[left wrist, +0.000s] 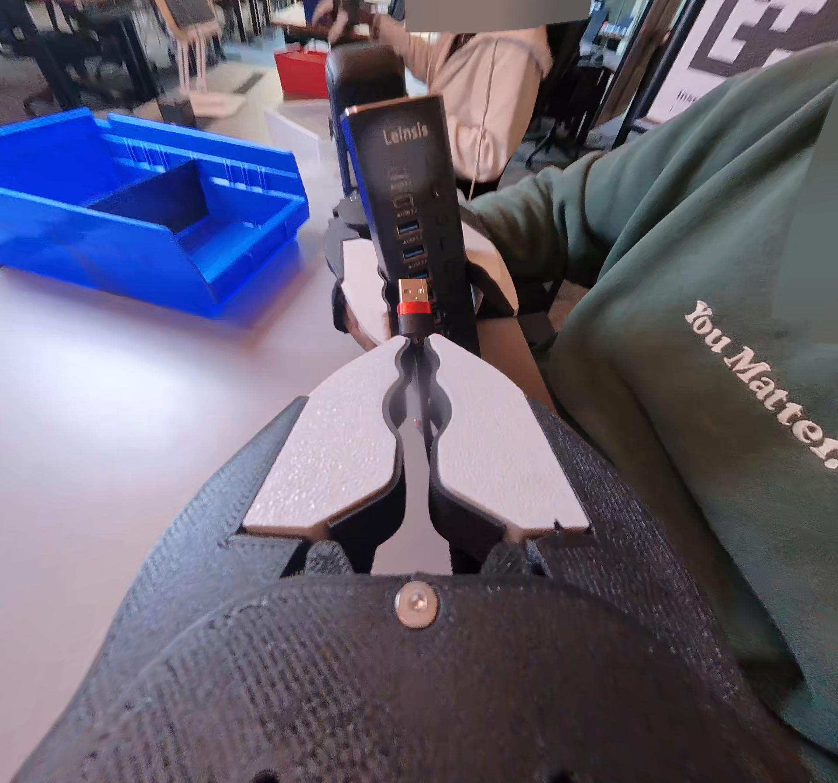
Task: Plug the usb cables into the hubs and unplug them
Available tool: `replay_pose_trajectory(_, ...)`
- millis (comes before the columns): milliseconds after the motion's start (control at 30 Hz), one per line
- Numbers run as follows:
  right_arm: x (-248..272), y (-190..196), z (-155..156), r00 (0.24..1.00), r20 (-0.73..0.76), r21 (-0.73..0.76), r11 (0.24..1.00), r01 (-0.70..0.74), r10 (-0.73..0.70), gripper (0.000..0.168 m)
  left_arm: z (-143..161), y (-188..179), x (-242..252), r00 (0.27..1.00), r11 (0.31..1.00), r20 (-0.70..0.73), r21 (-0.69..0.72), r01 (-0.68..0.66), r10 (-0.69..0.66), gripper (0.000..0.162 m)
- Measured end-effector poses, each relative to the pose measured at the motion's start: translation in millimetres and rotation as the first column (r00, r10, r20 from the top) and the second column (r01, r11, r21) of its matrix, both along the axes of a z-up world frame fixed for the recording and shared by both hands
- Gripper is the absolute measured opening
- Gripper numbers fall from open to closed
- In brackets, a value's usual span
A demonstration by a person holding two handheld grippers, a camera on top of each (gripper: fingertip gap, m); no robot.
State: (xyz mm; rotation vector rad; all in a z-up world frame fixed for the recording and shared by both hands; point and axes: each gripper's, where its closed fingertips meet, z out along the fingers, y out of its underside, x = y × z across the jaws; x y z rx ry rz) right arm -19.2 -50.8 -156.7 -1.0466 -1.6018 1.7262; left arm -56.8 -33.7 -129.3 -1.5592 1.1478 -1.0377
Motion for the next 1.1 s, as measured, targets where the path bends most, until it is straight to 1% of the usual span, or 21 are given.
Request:
replay_pose_trajectory(33,0,1,1,1.0,-0.005,-0.002,1.0,0.003,-0.003,0.071,4,3,-5,0.999,1.0,0.037,0.02,-0.001,0.0,0.004)
replay_pose_trajectory(133,2,4,5,1.0,-0.017,-0.01,1.0,0.013,-0.013,0.071,7,11,-20,0.994,1.0,0.105,0.022,-0.022,0.02,0.004)
replay_pose_trajectory(233,3,8,5,0.999,-0.018,-0.007,1.0,0.028,-0.028,0.071,7,16,-30,0.991,0.999,0.128,0.037,-0.031,0.026,0.004)
replay_pose_trajectory(500,7,9,8,0.999,-0.03,-0.009,1.0,0.025,-0.025,0.071,-1,24,-36,0.994,0.996,0.093,0.056,-0.068,0.063,0.004)
replay_pose_trajectory(567,7,10,9,0.999,-0.033,-0.015,1.0,0.022,-0.022,0.071,-6,31,-37,0.992,0.991,0.052,0.074,-0.115,0.111,0.004)
replay_pose_trajectory(633,7,10,9,0.999,-0.032,-0.018,1.0,0.023,-0.023,0.071,-8,43,-41,0.98,0.974,0.013,0.106,-0.201,0.201,0.004)
replay_pose_trajectory(700,7,12,8,0.999,-0.029,-0.023,0.999,0.027,-0.027,0.071,-5,59,-47,0.948,0.935,-0.024,0.173,-0.308,0.317,0.004)
replay_pose_trajectory(733,6,13,8,0.999,-0.027,-0.025,0.999,0.028,-0.029,0.071,-4,66,-51,0.923,0.902,-0.055,0.243,-0.357,0.38,0.004)
replay_pose_trajectory(800,6,14,7,0.999,-0.024,-0.027,0.999,0.033,-0.034,0.071,-3,79,-57,0.854,0.804,-0.121,0.426,-0.415,0.506,0.004)
replay_pose_trajectory(833,6,14,6,0.999,-0.023,-0.026,0.999,0.036,-0.037,0.071,-3,82,-58,0.818,0.748,-0.149,0.519,-0.414,0.556,0.004)
replay_pose_trajectory(867,6,15,6,0.999,-0.024,-0.025,0.999,0.038,-0.039,0.071,-4,81,-54,0.799,0.707,-0.173,0.596,-0.38,0.575,0.004)
replay_pose_trajectory(900,6,15,7,0.999,-0.025,-0.027,0.999,0.04,-0.041,0.071,-10,76,-45,0.8,0.694,-0.208,0.644,-0.321,0.562,0.005)
replay_pose_trajectory(933,6,16,7,0.999,-0.026,-0.028,0.999,0.042,-0.042,0.071,-20,67,-35,0.813,0.721,-0.264,0.646,-0.25,0.519,0.005)
replay_pose_trajectory(967,6,16,7,0.999,-0.027,-0.03,0.999,0.043,-0.044,0.071,-29,59,-25,0.83,0.761,-0.302,0.615,-0.207,0.469,0.012)
replay_pose_trajectory(1000,7,17,7,0.999,-0.027,-0.031,0.999,0.044,-0.045,0.071,-32,52,-18,0.855,0.796,-0.298,0.574,-0.194,0.423,0.02)
replay_pose_trajectory(1033,7,17,8,0.999,-0.028,-0.032,0.999,0.044,-0.045,0.071,-32,46,-13,0.881,0.83,-0.284,0.525,-0.187,0.378,0.024)
replay_pose_trajectory(1067,7,18,8,0.999,-0.029,-0.033,0.999,0.044,-0.045,0.071,-29,45,-13,0.895,0.851,-0.262,0.486,-0.2,0.361,0.027)
replay_pose_trajectory(1100,8,18,8,0.999,-0.031,-0.033,0.998,0.044,-0.045,0.071,-25,46,-15,0.902,0.857,-0.237,0.467,-0.219,0.36,0.026)
